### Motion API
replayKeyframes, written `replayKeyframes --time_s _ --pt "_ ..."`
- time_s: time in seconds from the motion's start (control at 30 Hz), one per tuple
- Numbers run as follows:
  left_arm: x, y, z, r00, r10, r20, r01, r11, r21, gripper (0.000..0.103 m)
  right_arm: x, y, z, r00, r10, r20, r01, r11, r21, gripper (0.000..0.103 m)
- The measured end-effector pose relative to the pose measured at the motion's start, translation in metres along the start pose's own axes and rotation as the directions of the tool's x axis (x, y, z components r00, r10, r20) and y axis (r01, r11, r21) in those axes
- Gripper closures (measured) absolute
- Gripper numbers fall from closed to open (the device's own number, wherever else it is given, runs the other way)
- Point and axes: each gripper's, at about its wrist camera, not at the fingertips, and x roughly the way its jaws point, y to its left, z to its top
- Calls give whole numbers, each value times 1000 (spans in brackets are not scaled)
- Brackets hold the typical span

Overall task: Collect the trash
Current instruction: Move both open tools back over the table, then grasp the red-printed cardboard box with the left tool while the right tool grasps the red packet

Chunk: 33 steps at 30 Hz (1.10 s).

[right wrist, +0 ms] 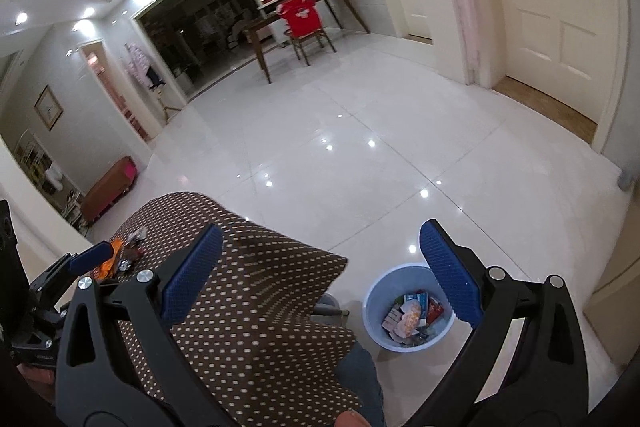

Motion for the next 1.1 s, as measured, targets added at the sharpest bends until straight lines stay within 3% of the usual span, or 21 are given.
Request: replayKeyframes --time_s 0.37,0.6,0.73,0.83,0.87,0.97,1.1 --pt "-52 57 -21 988 152 42 -144 978 -150 8 11 53 -5 995 93 -36 -97 988 -124 6" --pt "-85 103 -42 956 292 36 -275 929 -248 8 30 96 -16 984 148 -100 -166 965 -203 6" --pt "-107 144 -57 926 375 30 -343 874 -345 8 47 125 -18 977 154 -149 -189 947 -259 6" --pt "-125 179 -71 905 424 22 -370 813 -450 8 56 149 -22 972 166 -169 -210 932 -296 6" --pt "-132 195 -78 893 449 15 -385 781 -492 8 59 156 -23 970 169 -173 -215 928 -304 6" --pt "-142 223 -92 863 504 -24 -435 718 -543 8 72 178 -26 964 182 -194 -239 914 -328 6" --pt "-150 246 -109 819 569 -65 -510 672 -537 8 94 207 -34 952 194 -239 -271 895 -354 6"
